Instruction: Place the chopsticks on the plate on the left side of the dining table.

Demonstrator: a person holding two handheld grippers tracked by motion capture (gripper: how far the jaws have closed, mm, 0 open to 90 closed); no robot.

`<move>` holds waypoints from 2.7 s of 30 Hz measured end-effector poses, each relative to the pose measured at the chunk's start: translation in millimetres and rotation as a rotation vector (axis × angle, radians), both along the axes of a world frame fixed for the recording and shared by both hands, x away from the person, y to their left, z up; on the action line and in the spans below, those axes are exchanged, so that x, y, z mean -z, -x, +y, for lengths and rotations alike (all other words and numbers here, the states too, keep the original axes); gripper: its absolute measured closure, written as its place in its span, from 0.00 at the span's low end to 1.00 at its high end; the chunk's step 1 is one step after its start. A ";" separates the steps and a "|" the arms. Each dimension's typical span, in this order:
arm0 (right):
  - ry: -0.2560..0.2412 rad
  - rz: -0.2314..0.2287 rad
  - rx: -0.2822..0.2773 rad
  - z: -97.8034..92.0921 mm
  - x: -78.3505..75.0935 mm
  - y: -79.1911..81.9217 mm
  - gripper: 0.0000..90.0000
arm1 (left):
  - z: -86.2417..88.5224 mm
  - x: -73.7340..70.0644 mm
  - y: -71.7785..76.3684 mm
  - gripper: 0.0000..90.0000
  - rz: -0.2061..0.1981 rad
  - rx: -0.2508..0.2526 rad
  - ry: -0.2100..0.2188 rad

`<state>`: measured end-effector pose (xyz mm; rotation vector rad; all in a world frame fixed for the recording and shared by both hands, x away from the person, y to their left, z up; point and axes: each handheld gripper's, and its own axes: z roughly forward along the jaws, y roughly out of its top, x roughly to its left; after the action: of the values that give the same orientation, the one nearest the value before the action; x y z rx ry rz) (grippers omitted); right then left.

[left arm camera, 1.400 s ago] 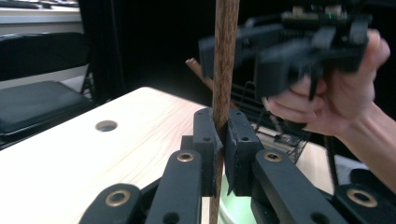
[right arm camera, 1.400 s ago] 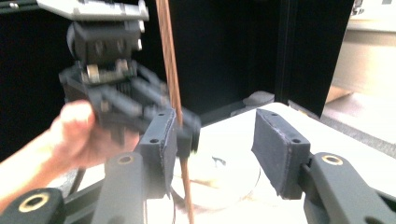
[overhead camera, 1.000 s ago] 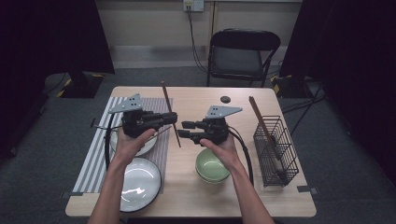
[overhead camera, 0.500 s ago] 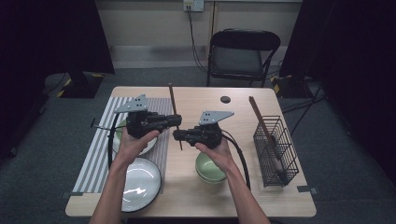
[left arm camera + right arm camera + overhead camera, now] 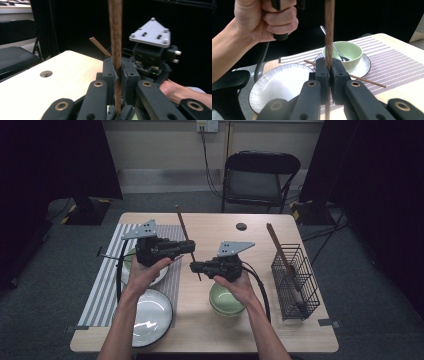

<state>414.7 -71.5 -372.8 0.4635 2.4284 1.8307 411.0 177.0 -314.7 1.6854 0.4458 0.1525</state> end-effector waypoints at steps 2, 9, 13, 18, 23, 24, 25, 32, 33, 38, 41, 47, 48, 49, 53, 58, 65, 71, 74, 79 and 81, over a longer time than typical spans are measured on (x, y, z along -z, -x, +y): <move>0.000 0.009 0.005 -0.9 0.2 -0.3 0.96 | 2.1 2.1 -0.2 0.90 -0.007 -0.021 -0.010; 0.021 0.018 0.006 -4.9 0.3 -0.5 0.96 | 15.5 11.0 -3.6 0.82 0.036 -0.049 -0.007; 0.016 0.019 0.006 -7.4 -1.5 -0.7 0.96 | 18.8 12.1 -3.9 0.80 0.034 -0.049 -0.009; 0.023 0.021 0.004 -6.2 -3.6 -0.6 0.96 | 20.3 13.1 -4.9 0.66 0.048 -0.042 -0.017; -0.012 0.008 0.029 -10.9 -13.8 -3.7 0.96 | 13.4 4.5 4.6 0.57 0.011 -0.025 -0.062; -0.023 0.004 0.036 -12.0 -15.7 -4.8 0.96 | 12.0 2.3 6.5 0.56 -0.002 -0.024 -0.074; -0.034 0.004 0.038 -13.3 -17.4 -5.8 0.96 | 10.9 0.1 8.4 0.56 -0.012 -0.024 -0.078; -0.019 0.026 0.105 -21.4 -18.9 -10.7 0.96 | 8.9 -16.5 21.1 0.56 -0.082 -0.001 -0.069; -0.011 0.030 0.105 -21.1 -17.4 -10.9 0.96 | 8.2 -18.5 21.7 0.55 -0.091 0.001 -0.067; 0.030 0.065 0.077 -9.4 -4.9 -9.5 0.96 | -1.4 -24.9 21.3 0.50 -0.112 0.008 -0.083; 0.035 0.079 0.058 -1.0 3.6 -7.8 0.96 | -7.4 -26.8 21.2 0.46 -0.125 0.009 -0.128; 0.036 0.089 0.029 6.0 9.2 -1.8 0.96 | -3.2 -22.3 13.5 0.39 -0.130 -0.047 -0.136; 0.026 0.094 0.023 5.4 9.2 -1.0 0.96 | -1.0 -20.0 11.9 0.39 -0.090 -0.034 -0.080; 0.018 0.100 0.020 4.6 9.3 -0.5 0.96 | 1.2 -18.4 10.8 0.38 -0.076 -0.030 -0.046; 0.043 0.100 0.026 2.9 10.9 0.6 0.96 | -2.5 -12.0 11.0 0.39 -0.125 -0.106 -0.195; 0.054 0.098 0.030 3.0 11.8 2.2 0.96 | 0.3 -5.0 7.7 0.41 -0.122 -0.110 -0.174; 0.064 0.108 0.036 -1.9 10.7 1.3 0.96 | 5.9 2.5 5.7 0.40 -0.110 -0.115 -0.182; 0.051 0.117 0.030 -5.0 9.8 1.8 0.96 | 11.0 8.9 4.4 0.39 -0.100 -0.126 -0.188; 0.038 0.127 0.031 -7.5 12.1 1.7 0.96 | 13.6 12.9 2.0 0.38 -0.079 -0.127 -0.198; 0.060 0.126 0.038 -9.0 12.7 1.5 0.96 | 17.8 19.3 -1.0 0.37 -0.070 -0.143 -0.200; 0.066 0.124 0.039 -10.2 10.5 1.2 0.96 | 20.0 21.3 -2.0 0.37 -0.068 -0.148 -0.202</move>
<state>413.5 -81.7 -383.3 0.6328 2.5302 1.7504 413.0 197.0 -336.0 1.8380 0.5176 0.3727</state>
